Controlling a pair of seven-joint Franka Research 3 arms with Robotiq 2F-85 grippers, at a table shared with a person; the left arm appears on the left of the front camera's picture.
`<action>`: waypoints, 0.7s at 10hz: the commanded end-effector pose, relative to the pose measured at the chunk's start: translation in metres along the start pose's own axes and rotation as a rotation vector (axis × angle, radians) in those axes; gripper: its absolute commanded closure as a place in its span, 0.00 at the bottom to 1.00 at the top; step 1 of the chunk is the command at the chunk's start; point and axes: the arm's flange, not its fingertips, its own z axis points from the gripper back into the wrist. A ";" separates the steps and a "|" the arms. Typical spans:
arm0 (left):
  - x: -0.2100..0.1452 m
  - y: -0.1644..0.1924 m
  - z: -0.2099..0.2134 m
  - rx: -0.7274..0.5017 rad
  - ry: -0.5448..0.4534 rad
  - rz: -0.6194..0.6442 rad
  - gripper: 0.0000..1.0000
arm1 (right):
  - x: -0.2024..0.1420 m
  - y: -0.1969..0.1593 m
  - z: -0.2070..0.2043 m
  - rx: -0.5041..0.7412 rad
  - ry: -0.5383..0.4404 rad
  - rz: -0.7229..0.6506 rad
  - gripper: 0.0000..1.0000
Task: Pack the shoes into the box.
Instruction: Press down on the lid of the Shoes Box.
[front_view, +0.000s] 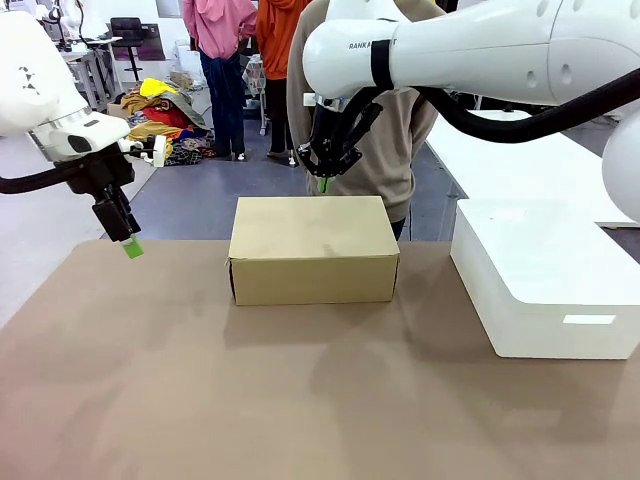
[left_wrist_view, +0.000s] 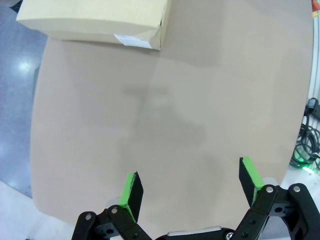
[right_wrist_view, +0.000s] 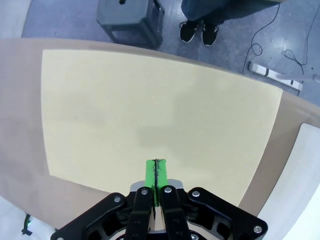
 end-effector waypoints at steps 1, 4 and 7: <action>0.000 0.002 0.001 0.002 -0.009 0.012 0.00 | 0.011 -0.002 -0.011 -0.008 -0.001 -0.026 1.00; 0.000 0.002 0.001 0.002 -0.009 0.012 0.00 | 0.029 0.000 -0.033 -0.030 0.008 -0.060 1.00; 0.000 0.002 0.001 0.002 -0.009 0.012 0.00 | 0.037 0.000 -0.063 -0.052 -0.001 -0.098 1.00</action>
